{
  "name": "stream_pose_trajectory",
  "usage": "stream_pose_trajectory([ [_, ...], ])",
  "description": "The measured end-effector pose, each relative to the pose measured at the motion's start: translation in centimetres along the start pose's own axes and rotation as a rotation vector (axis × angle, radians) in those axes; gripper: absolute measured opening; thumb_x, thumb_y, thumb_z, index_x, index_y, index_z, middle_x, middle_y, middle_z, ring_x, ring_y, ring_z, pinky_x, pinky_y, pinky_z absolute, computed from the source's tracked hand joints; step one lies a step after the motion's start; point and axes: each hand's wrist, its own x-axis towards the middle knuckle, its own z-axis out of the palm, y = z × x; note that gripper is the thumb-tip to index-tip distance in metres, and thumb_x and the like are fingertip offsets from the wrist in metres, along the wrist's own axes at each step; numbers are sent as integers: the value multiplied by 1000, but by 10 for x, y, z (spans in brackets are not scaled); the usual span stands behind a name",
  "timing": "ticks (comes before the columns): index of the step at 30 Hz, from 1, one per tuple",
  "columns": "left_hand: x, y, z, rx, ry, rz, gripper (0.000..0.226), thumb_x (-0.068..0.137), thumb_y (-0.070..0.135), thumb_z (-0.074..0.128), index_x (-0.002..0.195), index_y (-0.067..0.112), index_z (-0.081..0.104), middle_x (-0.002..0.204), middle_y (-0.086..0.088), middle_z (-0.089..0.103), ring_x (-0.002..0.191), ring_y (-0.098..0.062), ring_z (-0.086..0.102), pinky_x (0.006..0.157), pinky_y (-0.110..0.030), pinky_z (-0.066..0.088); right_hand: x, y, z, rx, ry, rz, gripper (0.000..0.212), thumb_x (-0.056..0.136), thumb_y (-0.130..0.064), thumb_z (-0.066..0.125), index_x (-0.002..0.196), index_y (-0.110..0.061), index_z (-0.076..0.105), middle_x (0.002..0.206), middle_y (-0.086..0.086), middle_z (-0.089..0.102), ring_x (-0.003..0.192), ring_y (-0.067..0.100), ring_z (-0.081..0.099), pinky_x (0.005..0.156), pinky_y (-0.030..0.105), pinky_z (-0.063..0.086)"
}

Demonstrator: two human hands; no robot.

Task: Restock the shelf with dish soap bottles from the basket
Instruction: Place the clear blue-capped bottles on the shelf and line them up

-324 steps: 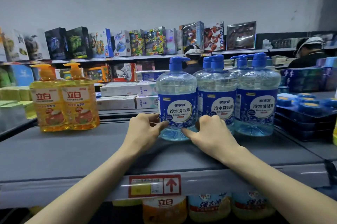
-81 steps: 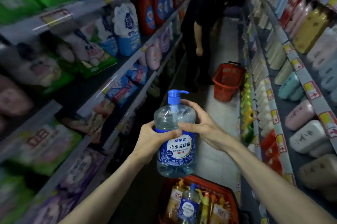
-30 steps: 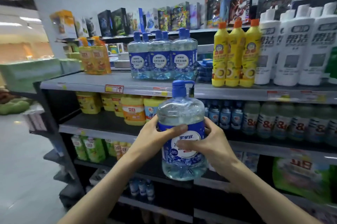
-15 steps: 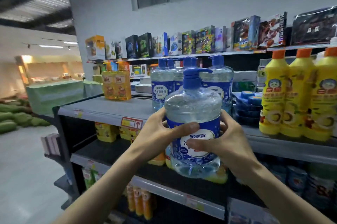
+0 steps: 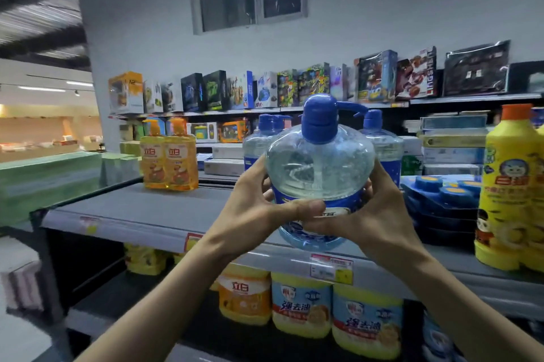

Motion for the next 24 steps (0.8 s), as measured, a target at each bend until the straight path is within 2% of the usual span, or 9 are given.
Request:
stream_pose_trajectory([
  [4, 23, -23, -24, -52, -62, 9, 70, 74, 13, 90, 136, 19, 59, 124, 6, 78, 115, -10, 74, 89, -17, 57, 16, 13, 18, -41, 54, 6, 97, 48, -24, 106, 132, -35, 58, 115, -10, 77, 103, 9, 77, 76, 22, 64],
  [8, 44, -44, -43, -76, -99, 10, 79, 66, 35, 91, 138, 20, 61, 126, 5, 77, 118, -11, 72, 93, -21, 57, 27, 26, 37, -101, 98, 68, 95, 44, -35, 108, 122, -53, 57, 113, -19, 76, 102, 4, 76, 76, 18, 62],
  [12, 60, -63, -58, -81, -139, -9, 76, 70, 40, 89, 140, 26, 62, 129, 7, 76, 117, -11, 73, 91, -20, 58, 35, 45, 50, -135, 144, 158, 93, 44, -27, 109, 119, -46, 57, 105, -22, 77, 94, -1, 76, 69, 14, 59],
  [15, 68, -76, -68, -91, -157, -41, 76, 73, 43, 87, 142, 24, 61, 131, 3, 75, 120, -14, 72, 97, -29, 59, 40, 53, 60, -140, 156, 202, 89, 45, -28, 109, 116, -47, 58, 101, -22, 78, 88, -1, 76, 65, 12, 58],
  [18, 72, -87, -77, -118, -179, -80, 76, 74, 43, 87, 142, 21, 61, 132, -1, 75, 122, -20, 72, 102, -39, 57, 43, 60, 70, -120, 145, 249, 91, 46, -28, 109, 122, -38, 60, 105, -13, 81, 92, 6, 79, 69, 18, 62],
  [24, 75, -100, -90, -176, -171, -154, 72, 69, 49, 87, 133, 22, 66, 122, -1, 79, 107, -18, 78, 77, -21, 61, 49, 75, 87, -95, 132, 341, 85, 52, -20, 107, 124, -27, 63, 107, -4, 81, 95, 16, 80, 72, 27, 65],
])
